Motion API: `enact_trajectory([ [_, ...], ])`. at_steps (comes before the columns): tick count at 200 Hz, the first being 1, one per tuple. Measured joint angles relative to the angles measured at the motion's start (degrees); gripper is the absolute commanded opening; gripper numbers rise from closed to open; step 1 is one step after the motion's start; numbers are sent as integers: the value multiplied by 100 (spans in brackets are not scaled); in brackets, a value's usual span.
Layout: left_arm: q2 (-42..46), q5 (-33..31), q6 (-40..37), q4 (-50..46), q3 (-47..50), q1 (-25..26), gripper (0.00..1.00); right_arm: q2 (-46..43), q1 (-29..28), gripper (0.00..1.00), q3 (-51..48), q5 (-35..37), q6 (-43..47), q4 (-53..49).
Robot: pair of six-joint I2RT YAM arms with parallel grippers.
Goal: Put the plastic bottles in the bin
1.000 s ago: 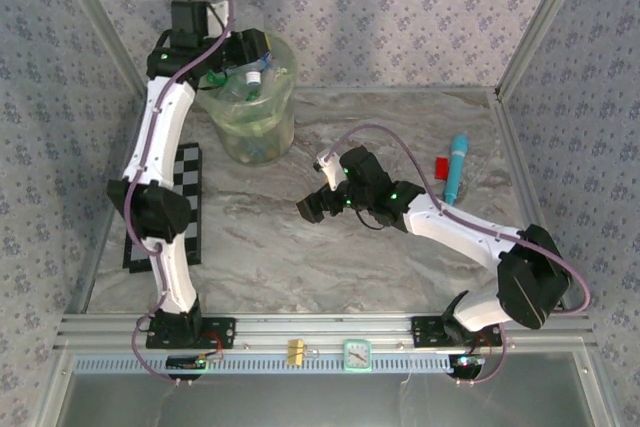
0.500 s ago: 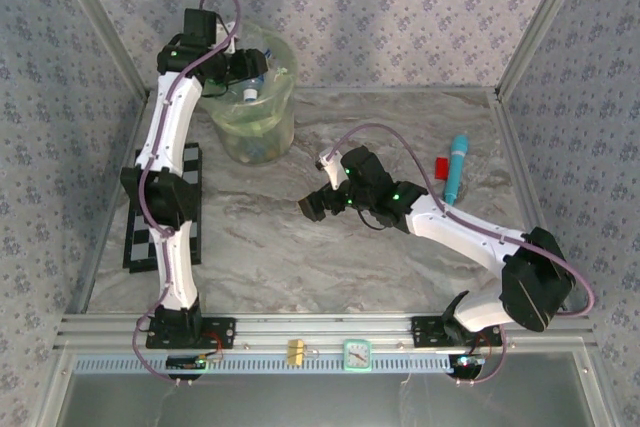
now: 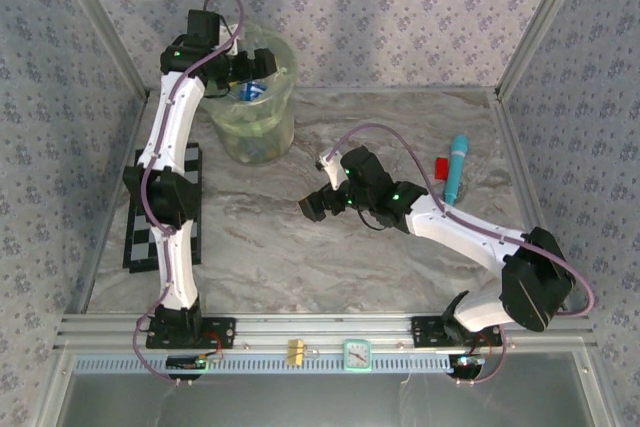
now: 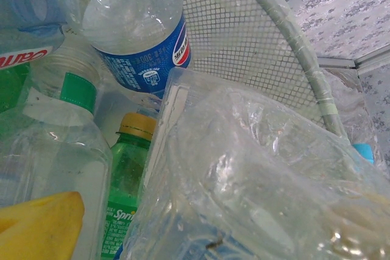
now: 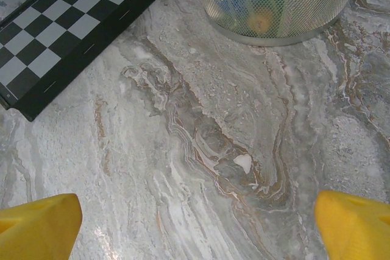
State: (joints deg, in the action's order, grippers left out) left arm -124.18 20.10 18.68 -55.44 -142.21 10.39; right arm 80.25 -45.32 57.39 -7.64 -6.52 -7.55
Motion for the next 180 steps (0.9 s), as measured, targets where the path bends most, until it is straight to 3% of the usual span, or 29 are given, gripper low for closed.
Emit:
enact_trajectory([
  [108,1123,-769,-24,601,-24,-190,100,0,0,100,4,42,17,-4],
  [180,933,-1510,-177,1029,-157,-710,100,0,0,100,44,79,59,-96],
])
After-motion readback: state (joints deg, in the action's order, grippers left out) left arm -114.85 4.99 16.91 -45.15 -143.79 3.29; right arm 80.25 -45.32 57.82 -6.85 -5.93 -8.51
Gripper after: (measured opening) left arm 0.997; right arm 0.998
